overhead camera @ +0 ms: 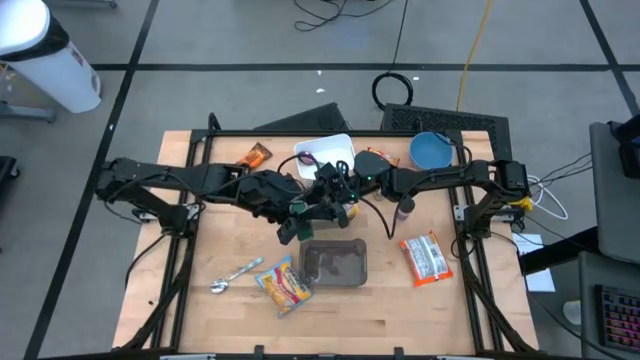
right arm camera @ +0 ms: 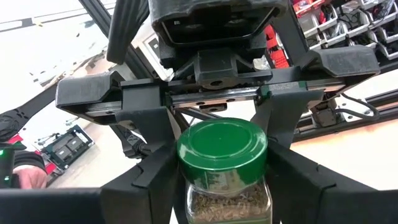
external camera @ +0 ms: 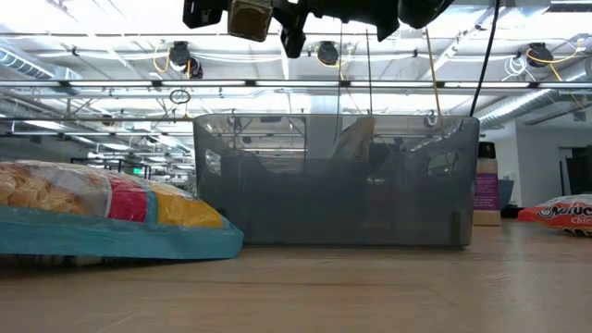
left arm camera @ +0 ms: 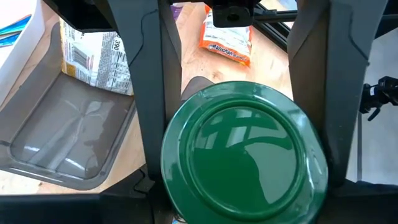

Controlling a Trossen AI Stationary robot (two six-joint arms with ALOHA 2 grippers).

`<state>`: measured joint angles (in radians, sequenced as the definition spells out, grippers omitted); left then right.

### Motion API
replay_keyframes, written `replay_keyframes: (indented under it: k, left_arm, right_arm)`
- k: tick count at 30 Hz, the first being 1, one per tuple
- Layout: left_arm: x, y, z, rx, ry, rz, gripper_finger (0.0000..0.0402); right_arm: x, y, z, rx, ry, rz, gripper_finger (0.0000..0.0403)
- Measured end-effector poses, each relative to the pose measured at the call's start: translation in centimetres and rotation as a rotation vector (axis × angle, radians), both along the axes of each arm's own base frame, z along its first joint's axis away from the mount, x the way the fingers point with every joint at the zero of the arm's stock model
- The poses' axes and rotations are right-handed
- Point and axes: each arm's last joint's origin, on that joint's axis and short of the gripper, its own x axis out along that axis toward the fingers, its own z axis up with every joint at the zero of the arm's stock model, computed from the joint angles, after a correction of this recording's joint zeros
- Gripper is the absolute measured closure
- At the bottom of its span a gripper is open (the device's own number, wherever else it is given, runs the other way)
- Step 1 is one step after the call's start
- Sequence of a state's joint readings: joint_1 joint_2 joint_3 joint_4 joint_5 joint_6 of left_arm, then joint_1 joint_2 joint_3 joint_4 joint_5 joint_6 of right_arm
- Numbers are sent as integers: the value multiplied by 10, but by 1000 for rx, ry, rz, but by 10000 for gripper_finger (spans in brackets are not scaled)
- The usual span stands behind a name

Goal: Pick & Place Food Item
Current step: Put the green seasoning bottle into the bottom black bin

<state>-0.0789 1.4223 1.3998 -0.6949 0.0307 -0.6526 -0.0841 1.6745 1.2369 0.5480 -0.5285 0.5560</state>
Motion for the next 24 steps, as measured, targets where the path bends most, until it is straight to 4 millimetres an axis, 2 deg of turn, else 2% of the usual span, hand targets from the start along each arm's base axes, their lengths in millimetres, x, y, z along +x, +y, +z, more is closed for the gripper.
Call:
replay_keyframes:
  k: [2,8,12,16,24]
  left_arm:
    - [0,0,0,-1,1,2,184]
    - [-1,0,-1,7,14,-6,88]
    - [-1,0,-1,7,12,-18,47]
    - [0,2,1,-2,-1,-9,28]
    - [-8,10,6,-71,3,-22,24]
  right_arm:
    - [0,0,0,-1,-1,-1,207]
    - [0,1,0,-8,-4,3,207]
    - [0,1,0,-10,-6,7,207]
    - [1,1,-4,-13,14,2,207]
    - [1,1,-3,-13,5,-1,207]
